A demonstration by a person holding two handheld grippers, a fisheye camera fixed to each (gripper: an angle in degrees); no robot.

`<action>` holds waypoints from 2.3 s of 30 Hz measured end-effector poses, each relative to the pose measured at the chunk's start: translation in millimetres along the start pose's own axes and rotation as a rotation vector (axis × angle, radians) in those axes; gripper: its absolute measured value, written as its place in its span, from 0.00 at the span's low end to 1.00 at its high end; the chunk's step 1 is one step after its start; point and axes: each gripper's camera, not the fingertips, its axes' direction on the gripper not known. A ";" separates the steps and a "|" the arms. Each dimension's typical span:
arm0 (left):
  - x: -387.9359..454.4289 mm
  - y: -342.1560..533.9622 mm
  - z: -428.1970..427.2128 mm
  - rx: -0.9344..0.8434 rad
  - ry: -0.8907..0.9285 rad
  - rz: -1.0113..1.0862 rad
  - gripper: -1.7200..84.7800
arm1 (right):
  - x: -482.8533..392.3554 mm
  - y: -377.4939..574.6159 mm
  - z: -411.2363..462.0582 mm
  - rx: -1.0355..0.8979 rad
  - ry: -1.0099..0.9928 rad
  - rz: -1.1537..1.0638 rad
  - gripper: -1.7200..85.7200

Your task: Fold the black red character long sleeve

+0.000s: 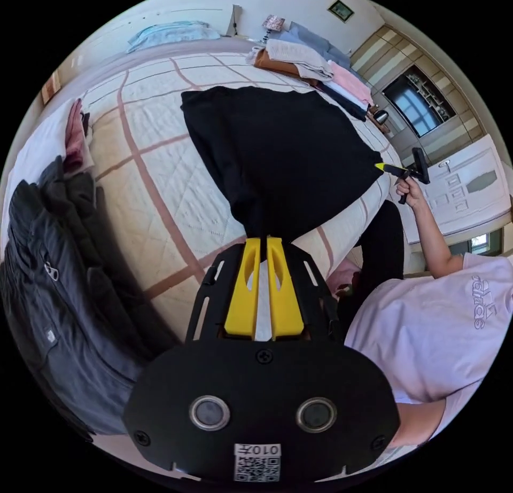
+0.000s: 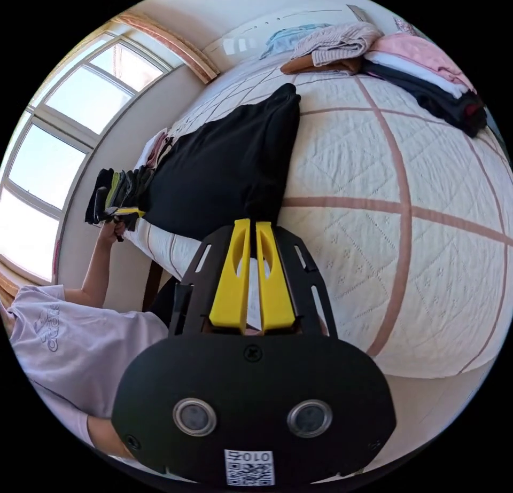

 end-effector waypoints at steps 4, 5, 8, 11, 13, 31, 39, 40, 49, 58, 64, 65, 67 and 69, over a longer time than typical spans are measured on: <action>13.5 24.6 3.1 0.107 0.028 -0.129 0.05 | 13.5 9.1 -8.1 -0.009 -0.063 0.023 0.10; 20.7 32.2 1.1 0.120 0.014 -0.164 0.06 | 18.8 16.2 -16.6 0.013 -0.080 0.042 0.13; 65.7 51.4 -18.4 0.170 -0.229 -0.213 0.08 | 23.6 38.4 -37.5 0.079 -0.025 0.082 0.18; 147.6 51.5 -33.4 0.292 -0.382 -0.050 0.10 | 23.4 45.4 -36.3 0.074 -0.001 0.058 0.17; 202.6 36.4 -26.3 0.319 -0.403 0.109 0.11 | 26.8 40.1 -27.1 0.057 -0.011 0.048 0.16; 534.7 -70.3 169.7 0.452 -0.840 0.735 0.08 | -6.2 -52.0 -66.0 -0.026 -0.196 -0.142 0.10; 468.7 -65.6 135.9 0.544 -0.399 0.520 0.03 | 106.8 -112.6 -59.6 0.125 -0.435 0.123 0.18; 467.7 -62.7 136.4 0.547 -0.418 0.533 0.02 | 110.4 -122.6 -53.2 0.102 -0.434 0.130 0.19; 448.7 -46.1 143.2 0.583 -0.413 0.537 0.02 | 117.8 -228.3 34.0 -0.103 -0.495 0.186 0.16; 356.9 -20.6 98.2 0.707 -0.203 0.276 0.03 | -21.8 -270.4 21.0 -0.029 -0.186 0.035 0.06; 217.8 70.7 57.1 0.870 0.047 -0.126 0.03 | -248.5 -336.1 89.3 -0.184 0.088 -0.290 0.06; 193.2 91.2 57.5 0.891 0.066 -0.212 0.03 | -289.1 -343.5 122.3 -0.233 0.148 -0.338 0.06; 160.8 117.9 63.4 0.895 0.072 -0.330 0.03 | -336.7 -349.9 178.7 -0.304 0.231 -0.388 0.06; 132.4 137.8 74.8 0.874 0.090 -0.443 0.03 | -370.0 -349.8 255.4 -0.404 0.306 -0.403 0.07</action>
